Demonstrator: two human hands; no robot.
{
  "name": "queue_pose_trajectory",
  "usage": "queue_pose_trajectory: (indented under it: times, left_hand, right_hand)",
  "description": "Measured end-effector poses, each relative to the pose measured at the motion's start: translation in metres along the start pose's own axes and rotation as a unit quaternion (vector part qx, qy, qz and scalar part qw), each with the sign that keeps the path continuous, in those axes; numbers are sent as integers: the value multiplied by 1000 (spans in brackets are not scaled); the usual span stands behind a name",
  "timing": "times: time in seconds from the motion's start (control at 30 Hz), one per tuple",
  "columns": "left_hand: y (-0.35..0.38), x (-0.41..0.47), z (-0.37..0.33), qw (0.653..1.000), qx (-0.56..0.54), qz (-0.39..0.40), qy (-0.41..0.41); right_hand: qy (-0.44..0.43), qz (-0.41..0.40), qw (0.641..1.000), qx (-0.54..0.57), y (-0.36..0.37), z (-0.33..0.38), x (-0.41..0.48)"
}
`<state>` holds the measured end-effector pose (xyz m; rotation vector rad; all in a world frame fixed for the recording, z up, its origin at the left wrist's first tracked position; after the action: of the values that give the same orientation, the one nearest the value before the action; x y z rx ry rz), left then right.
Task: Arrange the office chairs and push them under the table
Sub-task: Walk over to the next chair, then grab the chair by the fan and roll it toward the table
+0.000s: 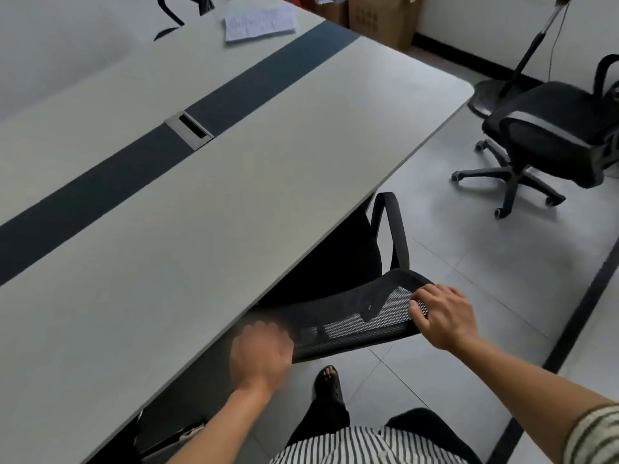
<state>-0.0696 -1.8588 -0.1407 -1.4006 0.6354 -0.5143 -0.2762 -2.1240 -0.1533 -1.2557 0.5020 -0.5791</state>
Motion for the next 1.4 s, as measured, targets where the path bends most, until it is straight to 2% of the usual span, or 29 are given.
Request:
queue_pose_trajectory:
  times: [0.33,0.4,0.5,0.57,0.63,0.7,0.77,0.87,1.0,1.2,1.4]
  left_hand:
    - [-9,15,-18,996,-18,55,-68]
    - [-11,15,-20,993,-27,77,-89]
    - [-22,13,-40,979,-124,104,-123]
    - [-33,12,-76,972,-175,114,-105]
    - [-46,10,-127,971,-208,106,-56]
    - [-62,9,-181,965,-245,93,-1]
    - [-77,12,-234,942,-316,113,32]
    - [-92,28,-305,887,-411,200,59]
    - [-95,70,-371,837,-456,286,92]
    - [-98,167,-450,816,-467,328,93]
    - [-141,265,-553,800,-461,352,152]
  right_hand:
    - [-3,50,998,33,-15,-14,48]
    - [4,75,995,72,-19,-19,48]
    - [13,79,978,190,-36,-39,34]
    - [33,87,969,229,-48,-70,16]
    - [93,122,955,255,-54,-115,-6]
    - [173,160,923,303,-56,-163,-29]
    - [230,164,898,338,-59,-207,-55]
    - [301,127,866,380,-71,-260,-85]
    - [375,48,809,450,-93,-308,-103]
    - [461,-73,725,506,-125,-375,-82]
    - [517,-176,656,521,-176,-434,-44]
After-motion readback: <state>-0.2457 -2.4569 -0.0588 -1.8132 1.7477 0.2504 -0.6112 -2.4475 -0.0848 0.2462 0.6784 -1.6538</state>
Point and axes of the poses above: each hand's wrist, its own x-axis towards the middle knuckle, its own y-axis out of the palm, z = x × y, the point moved 5 cm from there along x, towards the middle knuckle, and after that the axes turned 7 degrees about x, right-handed, at the moved point
